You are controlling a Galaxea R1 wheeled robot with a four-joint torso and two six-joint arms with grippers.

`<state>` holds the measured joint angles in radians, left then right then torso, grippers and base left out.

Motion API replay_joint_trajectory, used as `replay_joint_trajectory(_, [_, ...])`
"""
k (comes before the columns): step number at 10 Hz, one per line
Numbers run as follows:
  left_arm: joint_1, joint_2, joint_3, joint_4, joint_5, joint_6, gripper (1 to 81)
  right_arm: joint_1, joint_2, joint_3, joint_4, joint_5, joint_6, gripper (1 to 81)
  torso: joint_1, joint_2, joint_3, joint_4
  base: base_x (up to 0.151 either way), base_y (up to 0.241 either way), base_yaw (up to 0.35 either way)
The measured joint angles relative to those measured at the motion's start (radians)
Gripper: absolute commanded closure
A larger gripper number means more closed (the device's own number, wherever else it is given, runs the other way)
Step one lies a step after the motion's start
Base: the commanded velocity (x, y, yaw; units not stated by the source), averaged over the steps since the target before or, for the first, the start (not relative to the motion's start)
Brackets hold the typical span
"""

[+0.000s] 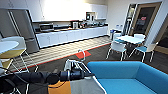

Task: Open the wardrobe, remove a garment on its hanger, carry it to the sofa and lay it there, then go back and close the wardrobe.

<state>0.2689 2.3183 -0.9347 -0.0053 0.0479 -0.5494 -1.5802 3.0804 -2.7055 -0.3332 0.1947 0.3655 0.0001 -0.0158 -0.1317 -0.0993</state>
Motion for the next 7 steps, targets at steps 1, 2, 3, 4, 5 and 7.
replay_joint_trajectory(1, [0.0,0.0,0.0,0.0,0.0,0.0,81.1,-0.001,0.0,0.0,0.0,0.0,0.0,1.0,0.0,0.0,0.0,0.0,0.0,0.0,-0.263])
replay_joint_trajectory(2, [0.0,0.0,0.0,0.001,0.0,0.0,81.1,-0.002,0.0,0.0,0.0,0.0,0.0,1.0,0.0,0.0,0.0,0.0,0.0,0.0,-0.262])
replay_joint_trajectory(3, [0.001,-0.003,0.0,0.002,0.0,0.001,81.1,-0.001,0.0,0.0,0.0,0.0,0.0,1.0,0.0,0.0,0.0,0.0,0.0,0.0,-0.263])
replay_joint_trajectory(4, [0.005,-0.01,0.0,0.002,0.0,0.001,81.1,-0.002,0.0,0.0,0.0,0.0,0.0,1.0,0.0,0.0,0.0,0.0,0.0,0.0,-0.263])
replay_joint_trajectory(5, [0.006,-0.019,0.0,0.002,0.0,0.001,81.1,-0.002,0.0,0.0,0.0,0.0,0.0,1.0,0.0,0.0,0.0,0.0,0.0,0.0,-0.264])
replay_joint_trajectory(7, [0.009,-0.031,0.0,0.003,-0.001,0.0,81.1,-0.001,0.0,0.0,0.0,0.0,0.0,1.0,0.0,0.0,0.0,0.0,0.0,0.0,-0.265])
